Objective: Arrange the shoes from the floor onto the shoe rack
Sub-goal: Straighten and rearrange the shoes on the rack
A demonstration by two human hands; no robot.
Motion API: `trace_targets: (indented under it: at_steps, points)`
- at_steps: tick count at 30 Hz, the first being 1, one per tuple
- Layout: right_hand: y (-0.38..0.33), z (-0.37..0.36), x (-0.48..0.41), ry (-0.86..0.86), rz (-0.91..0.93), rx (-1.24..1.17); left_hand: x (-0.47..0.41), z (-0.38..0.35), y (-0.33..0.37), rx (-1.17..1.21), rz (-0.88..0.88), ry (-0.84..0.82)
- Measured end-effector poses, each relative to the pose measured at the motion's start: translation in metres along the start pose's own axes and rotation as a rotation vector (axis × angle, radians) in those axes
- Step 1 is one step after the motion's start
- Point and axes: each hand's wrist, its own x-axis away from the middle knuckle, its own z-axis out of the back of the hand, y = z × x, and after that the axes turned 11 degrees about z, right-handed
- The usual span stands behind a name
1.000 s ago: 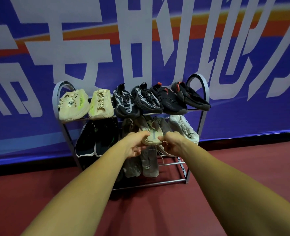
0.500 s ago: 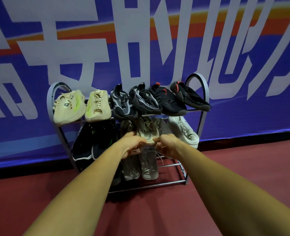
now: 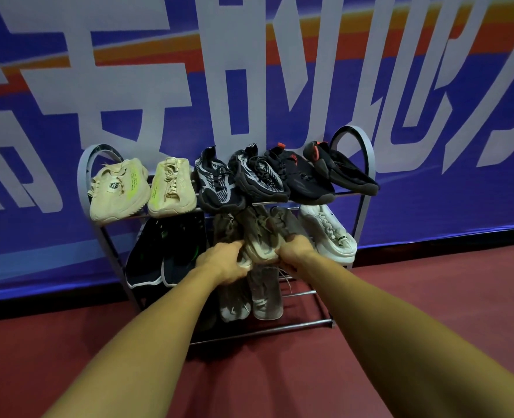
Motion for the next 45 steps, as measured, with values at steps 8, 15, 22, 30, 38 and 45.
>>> trace_targets:
  at_steps: [8,15,22,30,38,45]
  points:
    - [-0.028,0.023,0.043,-0.124,-0.03,0.007,-0.004,-0.004,-0.001,-0.048,0.045,0.004]
    - [-0.035,0.034,0.055,-0.294,-0.007,0.1,-0.002,-0.002,0.002,0.067,0.008,-0.01]
    - [-0.044,0.053,0.067,-0.265,0.123,0.281,0.004,-0.006,0.035,-0.027,-0.054,0.092]
    - [-0.02,0.114,0.057,-0.02,0.156,0.438,0.01,-0.023,0.094,-0.033,-0.209,0.123]
    - [0.005,0.155,0.047,0.074,0.042,0.516,-0.011,-0.057,0.145,0.03,-0.325,0.089]
    - [0.006,0.154,0.031,-0.085,-0.204,0.168,-0.022,-0.07,0.159,0.137,-0.278,0.092]
